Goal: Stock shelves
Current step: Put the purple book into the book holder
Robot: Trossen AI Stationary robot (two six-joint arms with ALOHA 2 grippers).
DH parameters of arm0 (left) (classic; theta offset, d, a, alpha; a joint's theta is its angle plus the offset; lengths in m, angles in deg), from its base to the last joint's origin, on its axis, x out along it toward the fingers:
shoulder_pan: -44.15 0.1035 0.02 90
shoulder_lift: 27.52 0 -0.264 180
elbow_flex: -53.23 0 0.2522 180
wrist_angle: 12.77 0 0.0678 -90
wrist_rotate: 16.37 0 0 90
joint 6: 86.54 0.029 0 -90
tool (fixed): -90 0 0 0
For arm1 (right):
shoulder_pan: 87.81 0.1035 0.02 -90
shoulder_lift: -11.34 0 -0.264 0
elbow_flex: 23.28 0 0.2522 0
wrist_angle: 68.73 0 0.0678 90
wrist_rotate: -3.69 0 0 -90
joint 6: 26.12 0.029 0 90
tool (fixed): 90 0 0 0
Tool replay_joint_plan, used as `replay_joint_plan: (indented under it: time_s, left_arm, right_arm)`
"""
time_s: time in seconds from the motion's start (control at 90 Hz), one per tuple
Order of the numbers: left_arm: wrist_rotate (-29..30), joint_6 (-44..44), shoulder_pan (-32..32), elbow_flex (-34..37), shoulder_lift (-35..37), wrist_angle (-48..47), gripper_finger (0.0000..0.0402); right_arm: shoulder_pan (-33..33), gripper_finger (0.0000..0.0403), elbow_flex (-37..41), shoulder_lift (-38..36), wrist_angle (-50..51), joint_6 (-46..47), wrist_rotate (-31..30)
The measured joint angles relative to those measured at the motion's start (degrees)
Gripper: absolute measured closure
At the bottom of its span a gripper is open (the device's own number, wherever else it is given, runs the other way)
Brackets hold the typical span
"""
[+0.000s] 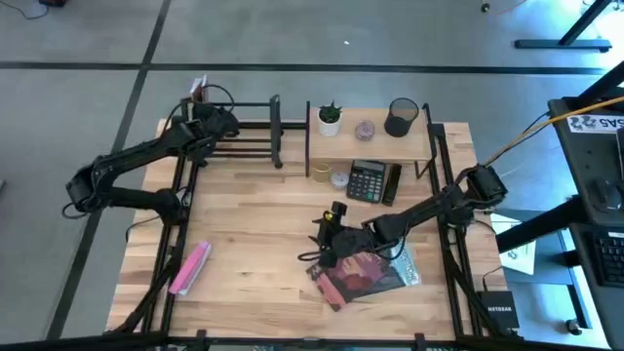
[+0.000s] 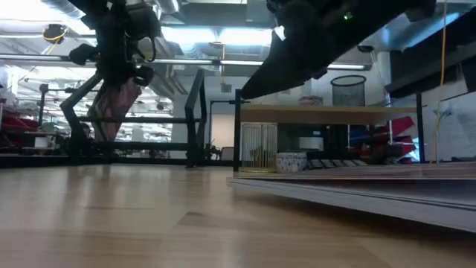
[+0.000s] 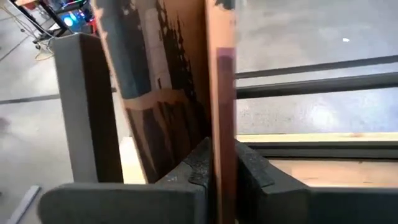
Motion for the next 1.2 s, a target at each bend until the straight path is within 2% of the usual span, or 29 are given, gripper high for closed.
replay_joint_plan:
  time_s: [0.156,0.278,0.922,1.2]
  left_arm:
    - [-0.5,0.1,0.0,0.0,0.6,-0.1,0.0301]
    - [-0.4,0.2,0.0,0.0,2.5,-0.6,0.0281]
    - [0.8,7.3,-0.2,-0.6,18.8,-0.6,0.0277]
    - [1.6,10.5,-5.5,-4.8,21.9,0.5,0.0276]
  right_arm:
    - [0.0,0.0205,0.0,0.0,0.0,0.0,0.0]
    - [0.1,0.0205,0.0,0.0,0.0,0.0,0.0]
    - [0.1,0.0205,0.0,0.0,-0.1,0.0,0.0]
    - [0.1,0.0205,0.0,0.0,-0.1,0.0,0.0]
